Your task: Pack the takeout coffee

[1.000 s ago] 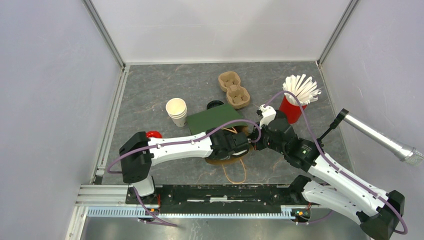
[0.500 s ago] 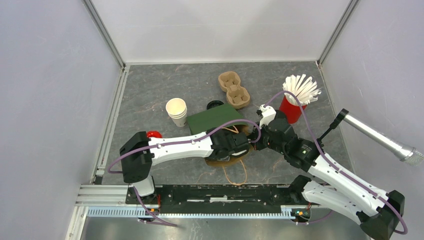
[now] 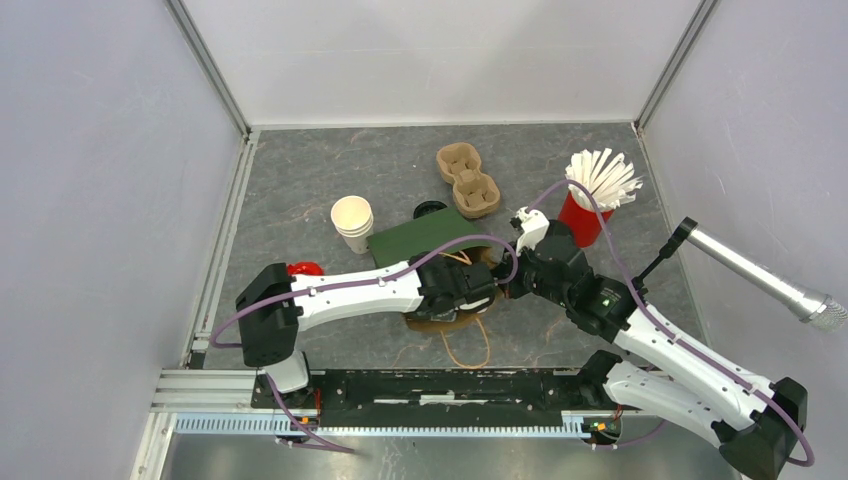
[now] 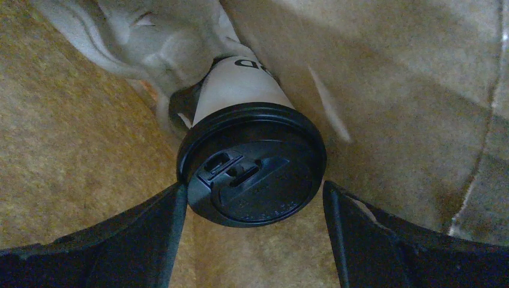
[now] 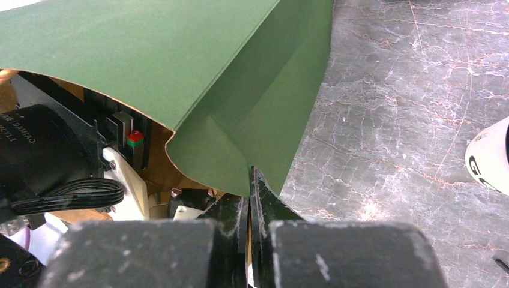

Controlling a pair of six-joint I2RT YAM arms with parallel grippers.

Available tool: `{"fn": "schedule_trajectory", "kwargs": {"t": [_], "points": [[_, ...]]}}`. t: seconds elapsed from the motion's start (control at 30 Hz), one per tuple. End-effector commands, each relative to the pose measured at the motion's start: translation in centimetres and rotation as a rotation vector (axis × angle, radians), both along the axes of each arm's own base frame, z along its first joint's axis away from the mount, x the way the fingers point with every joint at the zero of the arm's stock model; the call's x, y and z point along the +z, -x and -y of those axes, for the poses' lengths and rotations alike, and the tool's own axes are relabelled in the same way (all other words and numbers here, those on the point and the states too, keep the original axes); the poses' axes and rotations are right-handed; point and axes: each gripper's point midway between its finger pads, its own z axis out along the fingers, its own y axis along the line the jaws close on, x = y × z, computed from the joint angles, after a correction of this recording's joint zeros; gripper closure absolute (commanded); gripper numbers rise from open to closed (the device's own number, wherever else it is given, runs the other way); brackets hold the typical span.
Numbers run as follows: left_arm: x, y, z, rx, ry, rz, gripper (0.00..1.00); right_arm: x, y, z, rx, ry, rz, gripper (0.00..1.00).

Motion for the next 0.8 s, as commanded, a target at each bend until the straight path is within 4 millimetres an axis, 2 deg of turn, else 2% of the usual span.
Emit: {"fn": "schedule_trajectory", "kwargs": {"t": [0.0,0.1,0.33,0.57,0.77], "points": [[1.3,0.0,2.2,0.016,0.135,0.008,0.1,3.4,0.2,-2.5,0.087,-0.111,0.06,1.0],[1.5,0.1,2.2,0.021,0.146,0.011,0.01,3.3,0.2,-2.5,0.088,-0.109,0.06,1.0],[2.5,0.2,2.8,0.032,0.202,0.012,0.0,3.3,0.2,-2.6,0.089,-0.11,0.059,1.0],[3.1,0.3,2.9,0.03,0.229,0.019,0.11,3.2,0.2,-2.6,0.08,-0.111,0.051,1.0],[3.2,0.4,2.6,0.034,0.237,0.022,0.13,3.1,0.2,-2.6,0.075,-0.113,0.042,1.0]]}}
